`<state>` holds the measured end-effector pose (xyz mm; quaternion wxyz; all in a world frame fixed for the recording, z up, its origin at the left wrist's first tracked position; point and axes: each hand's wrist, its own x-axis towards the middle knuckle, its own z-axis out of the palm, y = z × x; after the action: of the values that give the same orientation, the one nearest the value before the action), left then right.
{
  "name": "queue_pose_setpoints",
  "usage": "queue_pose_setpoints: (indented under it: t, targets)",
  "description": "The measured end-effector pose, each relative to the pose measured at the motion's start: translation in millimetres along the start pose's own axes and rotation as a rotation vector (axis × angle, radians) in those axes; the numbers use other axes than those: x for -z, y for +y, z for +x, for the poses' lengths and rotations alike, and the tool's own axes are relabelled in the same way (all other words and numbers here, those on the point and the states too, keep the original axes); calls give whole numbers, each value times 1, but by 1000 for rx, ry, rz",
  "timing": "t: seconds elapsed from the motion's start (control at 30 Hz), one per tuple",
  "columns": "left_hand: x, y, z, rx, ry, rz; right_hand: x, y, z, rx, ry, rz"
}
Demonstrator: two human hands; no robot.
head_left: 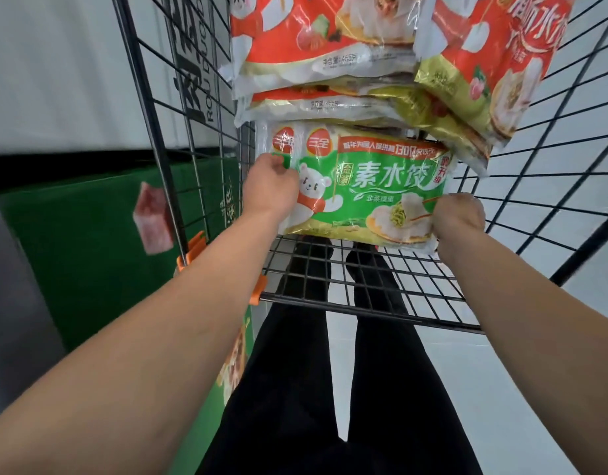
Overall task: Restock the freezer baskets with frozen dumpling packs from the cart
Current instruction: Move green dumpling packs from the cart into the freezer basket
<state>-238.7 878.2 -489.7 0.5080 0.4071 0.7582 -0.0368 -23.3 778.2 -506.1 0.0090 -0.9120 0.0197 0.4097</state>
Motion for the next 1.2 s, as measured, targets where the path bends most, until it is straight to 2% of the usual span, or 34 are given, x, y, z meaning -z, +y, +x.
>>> queue_pose_setpoints:
  t: [0.07,0.23,0.4,0.5,0.77,0.97,1.2]
  targets:
    - [-5,2,10,50,14,-30,0,2,2,35,2,10]
    - [-14,-1,15,206,52,-192,1,7,4,-14,-20,133]
    - [0,6,-21,161,154,-208,11,11,-31,142,-64,141]
    - [21,11,-47,154,175,-244,27,7,-61,176,-88,195]
    - [81,37,-143,2,257,-364,117,2,-121,385,-179,207]
    - [115,22,-208,-9,298,-600,167,-10,-177,635,-198,206]
    - [162,-21,-275,-105,432,-795,174,-28,-246,878,-340,127]
